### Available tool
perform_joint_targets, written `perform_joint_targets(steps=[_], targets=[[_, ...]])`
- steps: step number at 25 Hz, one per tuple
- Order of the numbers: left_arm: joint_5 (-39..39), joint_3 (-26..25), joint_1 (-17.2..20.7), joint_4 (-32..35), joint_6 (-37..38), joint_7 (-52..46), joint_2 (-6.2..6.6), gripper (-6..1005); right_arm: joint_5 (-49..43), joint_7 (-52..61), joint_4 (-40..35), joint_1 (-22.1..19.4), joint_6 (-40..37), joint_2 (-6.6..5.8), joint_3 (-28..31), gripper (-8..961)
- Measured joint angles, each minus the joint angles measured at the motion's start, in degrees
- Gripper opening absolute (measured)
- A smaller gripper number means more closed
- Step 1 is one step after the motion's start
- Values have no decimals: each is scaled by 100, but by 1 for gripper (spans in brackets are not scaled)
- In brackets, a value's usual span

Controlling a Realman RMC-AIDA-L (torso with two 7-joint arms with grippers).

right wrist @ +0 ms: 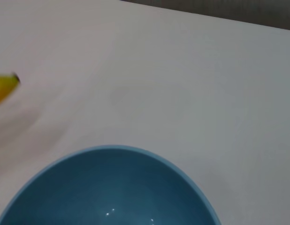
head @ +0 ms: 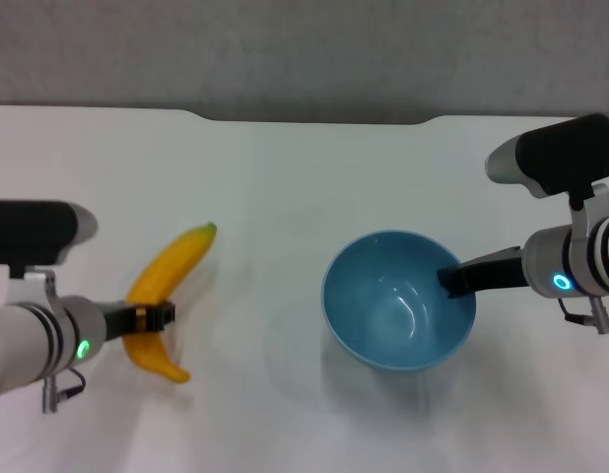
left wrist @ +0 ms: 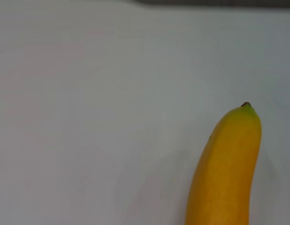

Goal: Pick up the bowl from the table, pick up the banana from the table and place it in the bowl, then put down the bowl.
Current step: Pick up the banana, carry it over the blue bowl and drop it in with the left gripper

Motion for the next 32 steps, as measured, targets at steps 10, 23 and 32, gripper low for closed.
perform_joint_targets(steps=[10, 23, 32], targets=[[91, 152, 658, -1844, 66, 10, -11, 536, 468, -26, -318, 67, -429, 8, -254, 32], [12, 784, 423, -2231, -184, 7, -44, 548, 1680, -363, -773, 477, -1100, 17, -810, 33], [-142, 1113, 372, -2162, -528, 3, -41, 557, 2096, -461, -977, 677, -1298, 16, -1128, 32]])
